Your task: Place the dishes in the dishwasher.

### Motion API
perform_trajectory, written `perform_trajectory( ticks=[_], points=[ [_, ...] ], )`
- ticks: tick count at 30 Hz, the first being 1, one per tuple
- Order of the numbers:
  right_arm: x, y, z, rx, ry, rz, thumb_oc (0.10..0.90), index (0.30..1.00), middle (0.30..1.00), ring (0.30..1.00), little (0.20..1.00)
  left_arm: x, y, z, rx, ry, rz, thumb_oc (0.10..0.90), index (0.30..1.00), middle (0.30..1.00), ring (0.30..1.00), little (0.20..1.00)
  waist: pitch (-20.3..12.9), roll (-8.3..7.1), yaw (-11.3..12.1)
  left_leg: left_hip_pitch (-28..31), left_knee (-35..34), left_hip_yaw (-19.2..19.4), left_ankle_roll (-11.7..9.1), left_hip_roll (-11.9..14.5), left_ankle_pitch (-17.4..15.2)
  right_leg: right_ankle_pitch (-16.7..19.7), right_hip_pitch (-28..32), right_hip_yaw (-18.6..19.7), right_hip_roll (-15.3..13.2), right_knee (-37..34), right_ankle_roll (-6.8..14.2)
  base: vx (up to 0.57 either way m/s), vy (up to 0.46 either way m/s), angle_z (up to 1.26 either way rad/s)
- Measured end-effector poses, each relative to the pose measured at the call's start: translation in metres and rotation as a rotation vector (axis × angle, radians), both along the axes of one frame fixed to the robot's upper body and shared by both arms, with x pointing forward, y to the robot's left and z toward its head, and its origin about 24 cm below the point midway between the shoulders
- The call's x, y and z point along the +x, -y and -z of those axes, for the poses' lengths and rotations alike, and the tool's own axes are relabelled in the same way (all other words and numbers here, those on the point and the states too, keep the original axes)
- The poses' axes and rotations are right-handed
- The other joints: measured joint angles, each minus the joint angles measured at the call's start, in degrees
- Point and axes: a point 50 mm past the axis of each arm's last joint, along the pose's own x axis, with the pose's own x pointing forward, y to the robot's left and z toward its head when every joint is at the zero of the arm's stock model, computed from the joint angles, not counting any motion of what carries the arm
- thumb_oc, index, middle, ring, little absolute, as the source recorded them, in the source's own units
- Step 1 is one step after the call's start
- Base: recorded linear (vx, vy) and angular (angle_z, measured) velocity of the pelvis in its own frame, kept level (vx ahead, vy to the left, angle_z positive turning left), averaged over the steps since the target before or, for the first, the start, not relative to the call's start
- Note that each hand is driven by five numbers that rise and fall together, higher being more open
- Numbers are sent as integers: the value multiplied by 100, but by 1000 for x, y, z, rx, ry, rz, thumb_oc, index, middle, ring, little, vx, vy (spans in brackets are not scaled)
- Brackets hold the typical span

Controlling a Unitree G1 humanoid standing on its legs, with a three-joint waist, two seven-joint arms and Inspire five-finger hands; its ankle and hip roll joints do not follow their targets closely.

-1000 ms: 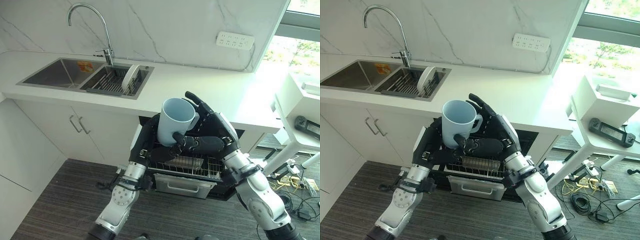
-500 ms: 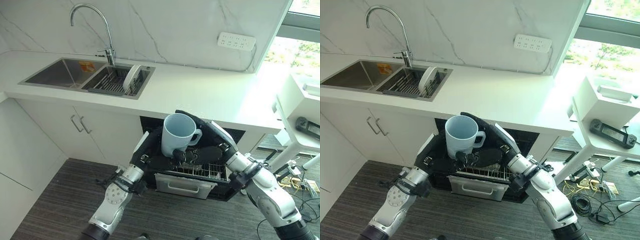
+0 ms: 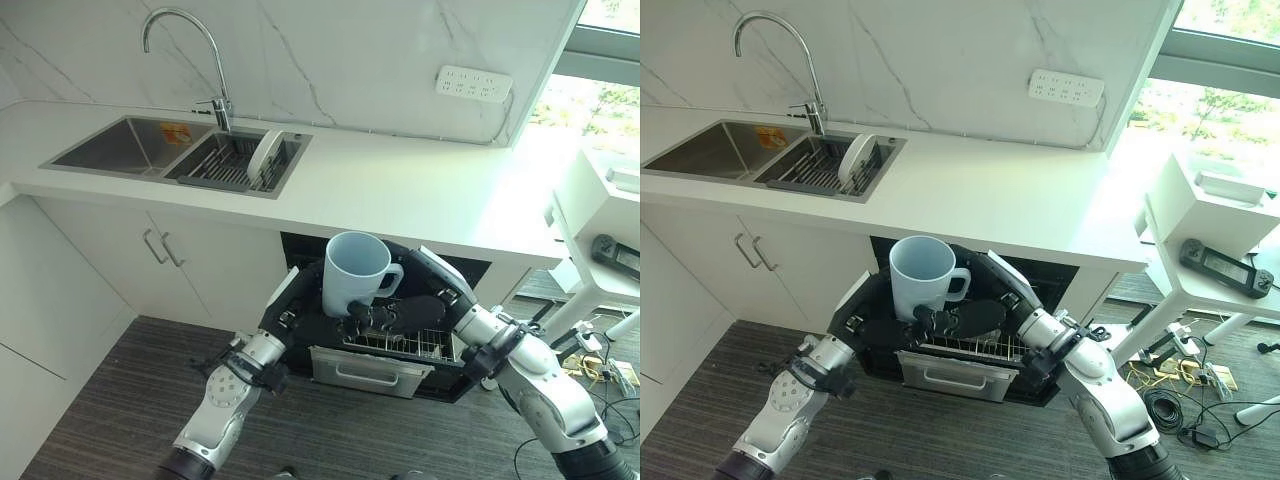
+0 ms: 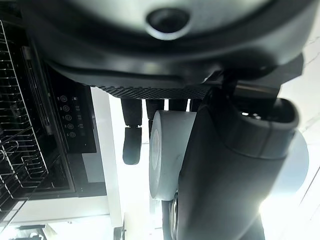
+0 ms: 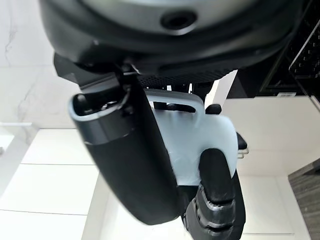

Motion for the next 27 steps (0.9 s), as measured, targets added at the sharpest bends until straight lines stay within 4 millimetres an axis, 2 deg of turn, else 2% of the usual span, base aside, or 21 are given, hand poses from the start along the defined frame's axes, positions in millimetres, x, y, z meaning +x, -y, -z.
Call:
perform_trajectory(
  ticks=[15, 16, 17, 18, 27],
  points=[
    [-1, -5, 3, 30, 4, 36, 400, 300, 300, 300, 300, 1, -1, 0, -1, -2, -12, 400, 300, 300, 300, 300, -2, 4, -17, 0, -2, 1, -2, 0, -1, -3, -2, 0, -1, 1, -5, 0, 0, 0],
    [-1, -5, 3, 30, 4, 38, 400, 300, 300, 300, 300, 1, -1, 0, -1, -4, -13, 430, 345, 345, 345, 345, -2, 4, -17, 0, -2, 1, -2, 0, -1, -3, -2, 0, -1, 1, -5, 0, 0, 0],
    [-1, -5, 3, 31, 3, 42, 400, 300, 300, 300, 300, 1, -1, -1, -2, -6, -15, 714, 771, 771, 771, 771, -3, 5, -15, 0, -4, 1, -2, 0, -1, -3, -2, 0, -1, 2, -5, 0, 0, 0],
    [-1, -6, 4, 32, 2, 44, 400, 300, 300, 300, 300, 1, -1, 0, -1, -8, -16, 800, 900, 900, 900, 900, -3, 6, -16, 1, -5, 1, -3, 0, -2, -4, -3, 0, -1, 1, -6, 0, 0, 0],
    [-9, -3, 16, 41, -36, 62, 400, 300, 300, 300, 300, -7, 3, 10, 17, -27, -43, 800, 900, 900, 900, 900, -17, 44, 1, 8, -32, 17, 0, 0, 9, -10, -19, 9, 1, 4, -19, 0, 0, 0]
  ],
)
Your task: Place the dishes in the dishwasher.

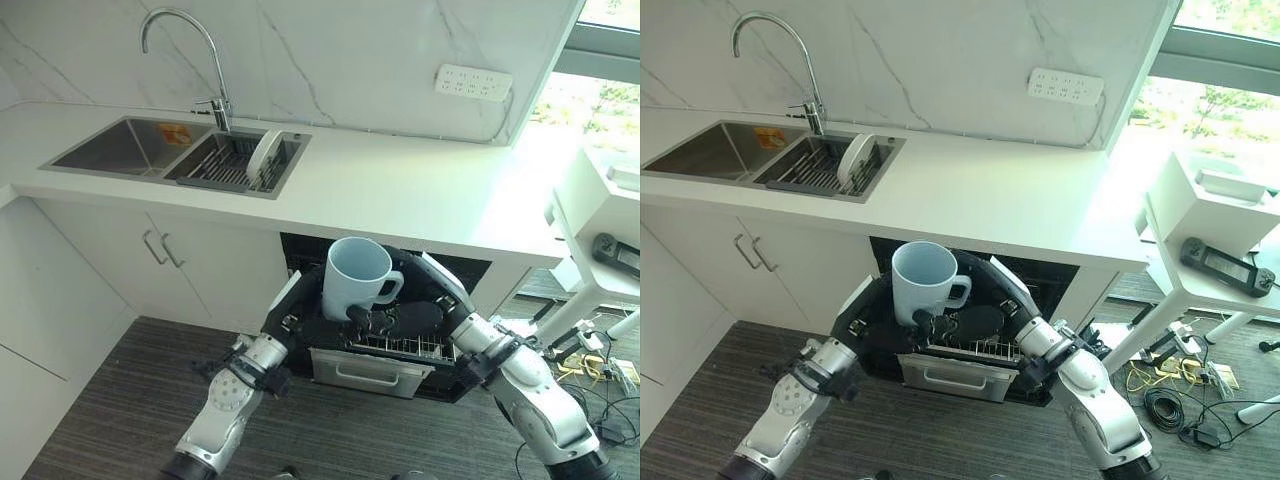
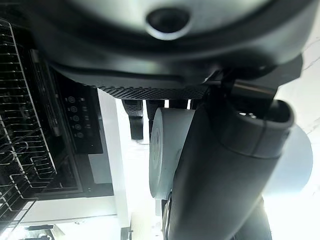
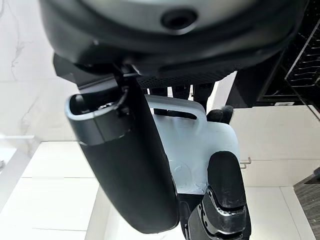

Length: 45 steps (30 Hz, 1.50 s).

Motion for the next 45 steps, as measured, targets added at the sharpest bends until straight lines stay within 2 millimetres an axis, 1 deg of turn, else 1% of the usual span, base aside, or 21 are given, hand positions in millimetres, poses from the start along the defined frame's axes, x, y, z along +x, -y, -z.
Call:
perform_trajectory(
  ticks=[5, 7, 8, 11, 16, 24, 35, 38, 45],
  points=[
    [-3, 0, 9, 0, -37, -5, 400, 300, 300, 300, 300, -6, -1, 10, 22, -14, -15, 800, 900, 900, 900, 900, -3, 45, 34, 25, -27, 11, -15, -1, 2, -4, 1, 12, 0, 6, -5, 1, 3, -1],
    [-2, 1, 13, -4, -54, 1, 400, 300, 300, 300, 300, -7, 2, 14, 25, -27, -33, 800, 900, 900, 900, 900, -2, 78, 119, 65, -43, 40, -18, -2, 1, -8, 6, 45, 0, 17, -6, 3, 12, -6],
    [-2, 1, 13, -5, -57, -1, 400, 300, 300, 300, 300, -7, 2, 15, 30, -26, -37, 800, 900, 900, 900, 900, -2, 94, 126, 68, -45, 38, -22, -1, 4, -14, 7, 44, 0, 24, -11, 5, 9, -3],
    [-2, 1, 14, -4, -57, -2, 400, 300, 300, 300, 300, -8, 2, 16, 50, -12, -53, 800, 900, 900, 900, 900, -5, 125, 137, 74, -48, 37, -28, 0, 7, -28, 9, 44, -1, 35, -26, 0, 0, 0],
    [-2, 1, 14, -3, -56, 3, 400, 300, 300, 300, 300, -8, 4, 16, 78, 0, -81, 800, 900, 900, 900, 900, -7, 132, 135, 78, -48, 36, -30, 1, 9, -29, 10, 44, -2, 44, -24, 0, 0, 0],
    [-2, -2, 14, 22, -58, 17, 400, 300, 300, 300, 300, -10, 12, 20, 34, -10, -151, 800, 900, 900, 900, 900, -8, 214, 129, 97, -48, 31, -21, 6, 28, -27, 17, 42, -1, 77, -30, 0, 0, 0],
    [-2, -3, 14, 33, -59, 18, 400, 300, 300, 300, 300, -15, 11, 21, 30, 12, -198, 800, 900, 900, 900, 900, -9, 215, 128, 120, -53, 36, -43, 16, 32, -103, -7, 54, -4, 157, -67, 0, 0, 0],
    [-1, -4, 14, 40, -56, 19, 400, 300, 300, 300, 300, -16, 14, 23, 8, 24, -230, 800, 900, 900, 900, 900, -10, 215, 132, 143, -56, 41, -45, 19, 34, -129, -13, 63, -9, 213, -58, 0, 0, 0],
    [-1, -6, 13, 51, -54, 19, 400, 300, 300, 300, 300, -17, 16, 24, 11, 53, -269, 800, 900, 900, 900, 900, -12, 210, 130, 189, -112, 44, -73, 28, 61, -171, -15, 63, 3, 255, -56, 0, 0, 0]
  ],
)
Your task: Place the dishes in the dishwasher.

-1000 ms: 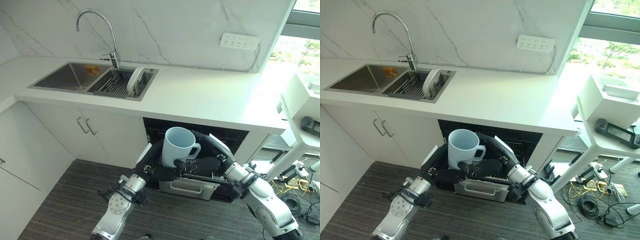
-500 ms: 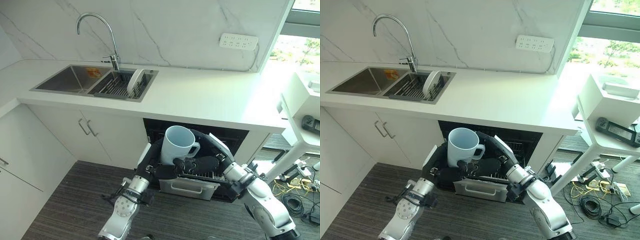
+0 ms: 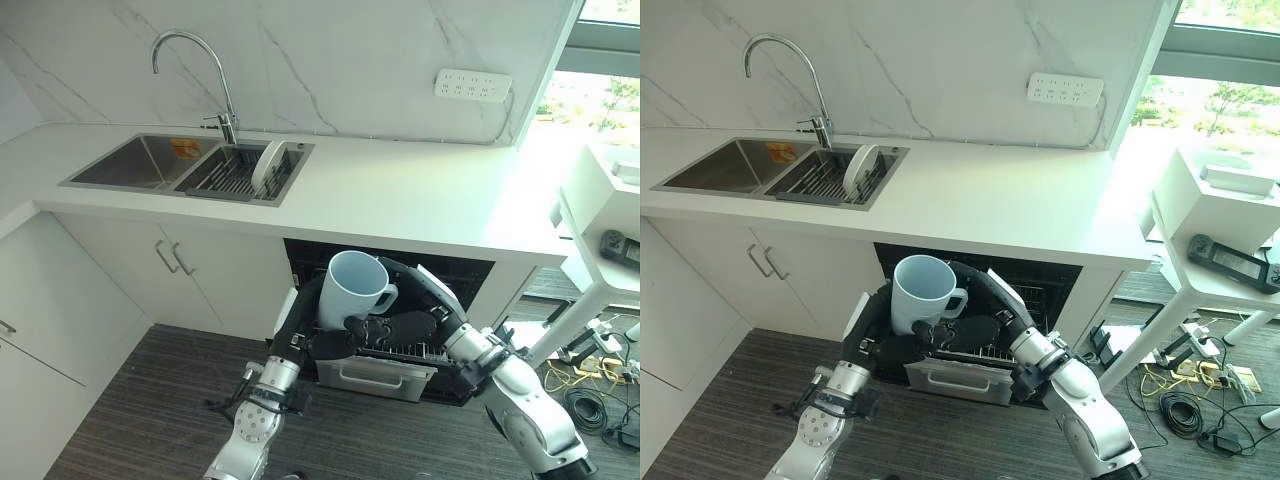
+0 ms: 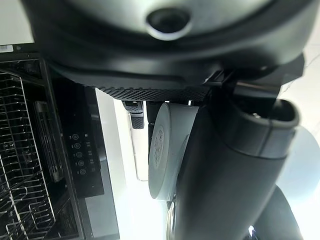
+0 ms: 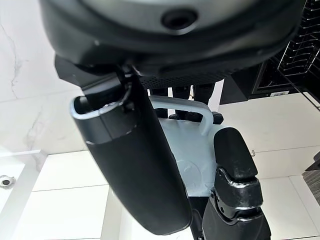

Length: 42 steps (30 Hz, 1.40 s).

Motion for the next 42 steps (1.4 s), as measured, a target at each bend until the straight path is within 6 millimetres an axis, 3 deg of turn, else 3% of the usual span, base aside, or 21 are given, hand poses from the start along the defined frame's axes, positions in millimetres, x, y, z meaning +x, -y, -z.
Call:
perform_trajectory(
  ticks=[18, 20, 21, 22, 23, 24, 25, 26, 28, 32, 42],
  points=[
    [4, -4, -4, 34, 13, 30, 400, 300, 300, 300, 300, -1, 9, 2, -70, 50, -174, 800, 900, 900, 900, 900, 0, -22, 9, 17, -23, -3, -12, 6, 14, -30, -6, 1, 7, 28, -9, 0, 0, 0],
    [5, -3, -6, 63, 17, 71, 400, 300, 300, 300, 300, 0, 1, 8, -109, 26, -308, 800, 900, 900, 900, 900, -8, -36, -23, 18, -24, 1, -15, 9, 14, -36, -13, 7, 8, 37, -15, -2, -2, -2],
    [6, 4, -10, 105, 34, 121, 400, 300, 300, 300, 300, 2, -21, 17, -167, -31, -521, 800, 900, 900, 900, 900, -15, -46, -66, 25, -24, 8, -16, 20, 13, -51, -15, 14, 16, 38, -40, -4, -5, -4],
    [8, 14, -16, 134, 74, 180, 400, 300, 300, 300, 300, 0, -59, 32, -239, -121, -805, 800, 900, 900, 900, 900, -30, -66, -156, 22, -26, 3, -19, 31, 16, -55, -17, 11, 29, 40, -45, -4, -7, -8],
    [9, 32, -25, 149, 133, 270, 400, 300, 300, 300, 300, -16, -113, 49, -311, -217, -1160, 800, 900, 900, 900, 900, -54, -100, -219, 14, -30, 4, -24, 60, 18, -74, -26, 20, 62, 41, -76, -5, -8, -5],
    [8, 59, -36, 184, 193, 412, 400, 300, 300, 300, 300, -57, -176, 60, -347, -267, -1545, 800, 900, 900, 900, 900, -97, -174, -233, 3, -25, -1, 2, 91, 36, -82, -38, 7, 94, 30, -99, 0, 0, 0],
    [7, 70, -41, 209, 221, 470, 400, 300, 300, 300, 300, -80, -196, 60, -328, -259, -1677, 800, 900, 900, 900, 900, -118, -201, -192, -1, -23, -7, 13, 86, 35, -65, -34, 1, 92, 30, -106, -10, -8, 5],
    [6, 76, -45, 221, 241, 499, 400, 300, 300, 300, 300, -90, -203, 60, -313, -255, -1724, 800, 900, 900, 900, 900, -134, -200, -130, -3, -19, -19, 19, 78, 30, -68, -20, -9, 87, 26, -101, -11, -6, 10],
    [7, 74, -47, 240, 255, 493, 400, 300, 300, 300, 300, -96, -202, 62, -295, -269, -1746, 800, 900, 900, 900, 900, -170, -191, 12, -4, -18, -56, 14, 47, 31, -77, -17, -39, 57, 25, -89, -12, -5, 13],
    [8, 55, -39, 235, 218, 398, 400, 300, 300, 300, 300, -84, -185, 67, -296, -302, -1671, 800, 900, 900, 900, 900, -181, -208, -17, -50, -16, -101, -37, 20, 6, -109, -12, -65, 27, 28, -67, -6, 0, 5],
    [8, 56, -39, 238, 218, 413, 400, 300, 300, 300, 300, -69, -179, 58, -329, -257, -1601, 800, 900, 900, 900, 900, -209, -219, -173, -56, -15, -79, -38, 23, 18, -86, -46, -12, 42, 31, -87, -1, 0, -1]
  ],
)
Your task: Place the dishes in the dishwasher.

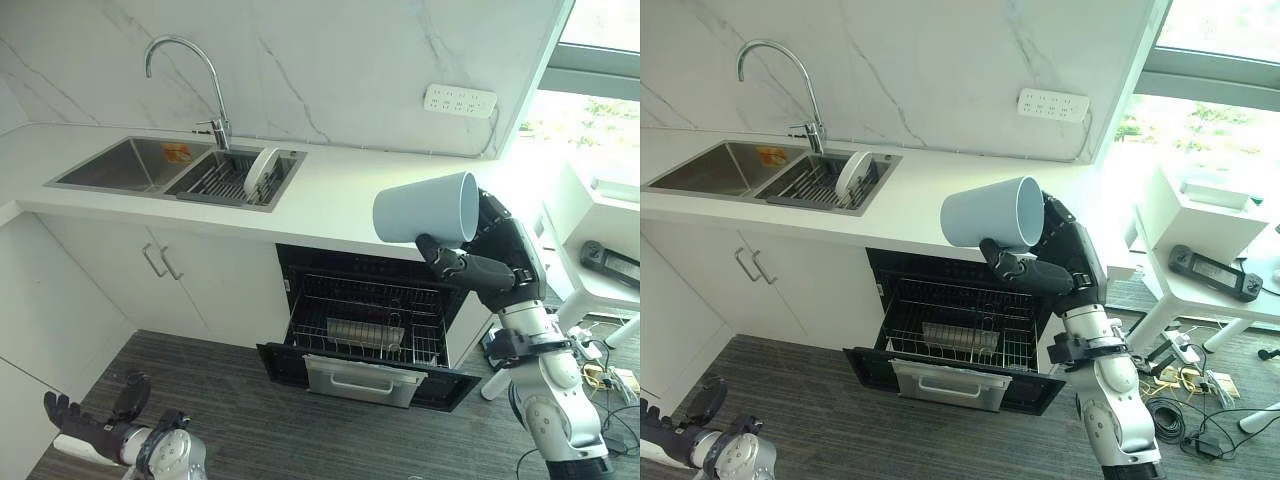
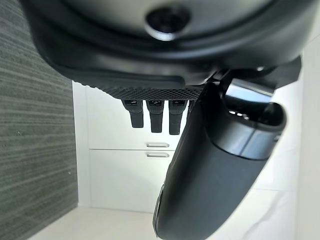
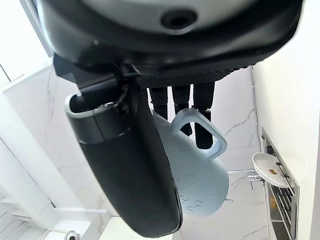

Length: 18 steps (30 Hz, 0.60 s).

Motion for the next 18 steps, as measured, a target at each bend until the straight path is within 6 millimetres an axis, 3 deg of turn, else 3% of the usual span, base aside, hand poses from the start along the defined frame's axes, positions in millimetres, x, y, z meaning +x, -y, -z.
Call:
perform_trajectory(
  ticks=[5, 9, 11, 15, 18],
  points=[
    [-1, 1, 2, 1, -6, 2, 400, 300, 300, 300, 300, 22, 3, -34, 75, 168, 169, 800, 900, 900, 900, 900, 3, 6, 9, -58, 0, 2, 12, -2, 11, 11, -51, 4, 0, -2, 5, 0, 0, 0],
    [-5, 4, 7, 2, -27, 13, 400, 300, 300, 300, 300, 49, 11, -103, 405, 304, 519, 800, 900, 900, 900, 900, 8, 66, 2, -57, -9, 6, 69, -12, 55, 58, -55, 7, -5, -4, 29, -18, 5, 0],
    [-8, 6, 11, 0, -43, 22, 400, 300, 300, 300, 300, 55, 15, -125, 505, 342, 635, 800, 900, 900, 900, 900, 10, 132, -2, -58, -11, 11, 65, -14, 53, 44, -60, 9, -8, -7, 49, 0, 0, 0],
    [-16, 18, 20, -6, -79, 59, 400, 300, 300, 300, 300, 64, 27, -145, 623, 341, 908, 800, 900, 900, 900, 900, 24, 286, -33, -43, -15, 42, 13, -15, 19, 39, -71, 32, -9, -14, 42, -14, 4, -4],
    [-16, 17, 20, -5, -78, 58, 400, 300, 300, 300, 300, 73, 41, -137, 616, 226, 1109, 800, 900, 900, 900, 900, 33, 303, -104, -53, -24, 77, 9, -13, 19, 32, -139, 69, -8, -9, 26, -10, 13, -6]
  ],
)
